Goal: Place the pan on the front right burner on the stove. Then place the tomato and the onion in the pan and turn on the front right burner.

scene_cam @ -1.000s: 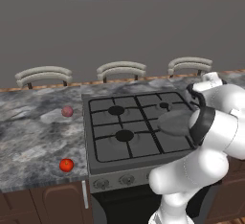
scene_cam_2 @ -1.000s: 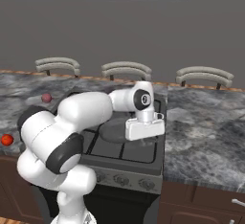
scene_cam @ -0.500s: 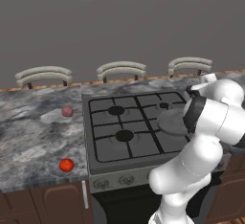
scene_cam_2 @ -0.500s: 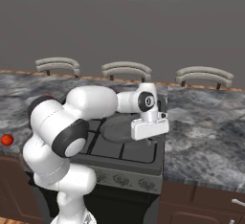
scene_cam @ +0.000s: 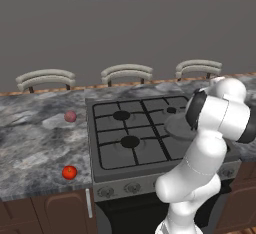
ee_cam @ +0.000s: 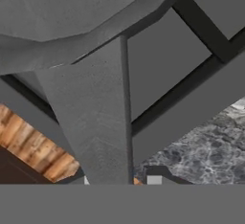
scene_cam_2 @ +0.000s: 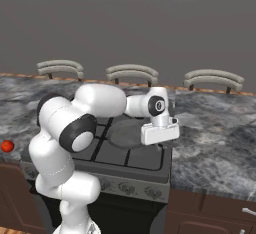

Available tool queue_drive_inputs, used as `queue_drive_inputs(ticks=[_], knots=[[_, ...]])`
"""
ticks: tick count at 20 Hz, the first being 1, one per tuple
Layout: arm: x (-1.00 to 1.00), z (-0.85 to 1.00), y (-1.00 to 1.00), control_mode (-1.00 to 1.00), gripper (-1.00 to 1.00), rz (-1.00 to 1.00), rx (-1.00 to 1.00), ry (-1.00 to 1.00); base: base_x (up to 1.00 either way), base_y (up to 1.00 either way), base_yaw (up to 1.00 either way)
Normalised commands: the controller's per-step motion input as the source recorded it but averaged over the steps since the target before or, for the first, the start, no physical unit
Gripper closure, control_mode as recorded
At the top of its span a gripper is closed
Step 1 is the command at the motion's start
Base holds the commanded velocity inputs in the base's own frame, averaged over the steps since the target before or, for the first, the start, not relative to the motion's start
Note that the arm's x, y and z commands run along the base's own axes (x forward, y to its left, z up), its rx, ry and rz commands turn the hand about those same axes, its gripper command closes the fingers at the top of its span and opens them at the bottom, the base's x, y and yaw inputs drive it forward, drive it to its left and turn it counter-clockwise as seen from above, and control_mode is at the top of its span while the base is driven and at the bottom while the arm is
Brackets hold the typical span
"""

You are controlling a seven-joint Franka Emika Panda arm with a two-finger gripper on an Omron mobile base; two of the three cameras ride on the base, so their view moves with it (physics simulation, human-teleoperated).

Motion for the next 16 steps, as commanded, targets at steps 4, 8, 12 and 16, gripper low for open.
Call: queue_drive_inputs(ticks=[4, 8, 12, 16], knots=[[0.00, -0.07, 0.02, -1.00, -1.00, 0.00, 0.00, -0.01, 0.00, 0.00, 0.00], [0.00, -0.09, 0.06, -1.00, -1.00, 0.00, 0.00, 0.00, 0.00, 0.00, 0.00], [0.00, 0.00, 0.00, -1.00, -1.00, 0.00, 0.00, 0.00, 0.00, 0.00, 0.00], [0.00, 0.00, 0.00, -1.00, -1.00, 0.00, 0.00, 0.00, 0.00, 0.00, 0.00]])
